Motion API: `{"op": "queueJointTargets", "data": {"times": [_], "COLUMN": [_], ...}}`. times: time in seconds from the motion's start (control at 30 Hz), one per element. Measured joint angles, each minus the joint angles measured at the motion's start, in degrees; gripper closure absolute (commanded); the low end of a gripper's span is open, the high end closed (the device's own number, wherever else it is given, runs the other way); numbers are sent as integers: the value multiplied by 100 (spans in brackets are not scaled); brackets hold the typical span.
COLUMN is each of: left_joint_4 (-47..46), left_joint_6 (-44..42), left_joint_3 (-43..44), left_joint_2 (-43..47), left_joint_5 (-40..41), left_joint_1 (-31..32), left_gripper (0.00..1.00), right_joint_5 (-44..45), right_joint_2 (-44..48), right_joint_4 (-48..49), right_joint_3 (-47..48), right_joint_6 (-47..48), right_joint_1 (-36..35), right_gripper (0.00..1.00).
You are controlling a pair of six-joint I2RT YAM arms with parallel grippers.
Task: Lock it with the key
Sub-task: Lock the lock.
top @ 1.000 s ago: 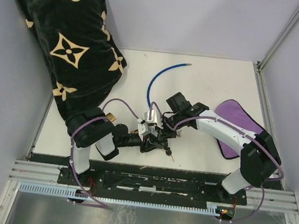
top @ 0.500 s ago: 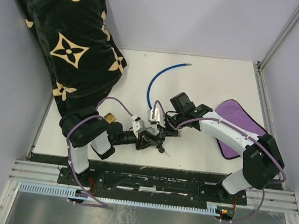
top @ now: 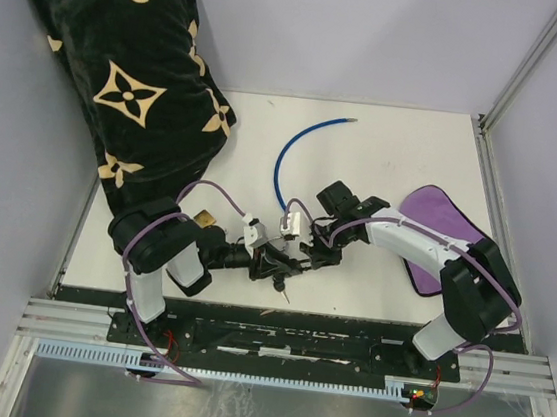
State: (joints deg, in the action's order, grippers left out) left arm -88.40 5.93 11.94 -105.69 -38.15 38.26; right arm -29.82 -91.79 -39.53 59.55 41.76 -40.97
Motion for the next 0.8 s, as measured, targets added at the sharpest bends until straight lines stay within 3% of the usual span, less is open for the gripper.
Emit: {"op": "queueJointTargets", "data": {"times": [0.6,0.8], "left_joint_4": [-9,-7], "left_joint_6": [120,131], "left_joint_3": [42,42], "left_joint_2": [-81,-83], "left_joint_5": [-332,-382], "left_joint_1": [-44,-63], "left_gripper": [84,69], "right_joint_5": [-531,-535], "right_joint_2": [-9,-50], "right_joint_4": [-142,-251], "right_joint_3": [0,131], "right_joint_6": [-404,-404], "right_joint_1": [188,188], "right_gripper": [98,98]}}
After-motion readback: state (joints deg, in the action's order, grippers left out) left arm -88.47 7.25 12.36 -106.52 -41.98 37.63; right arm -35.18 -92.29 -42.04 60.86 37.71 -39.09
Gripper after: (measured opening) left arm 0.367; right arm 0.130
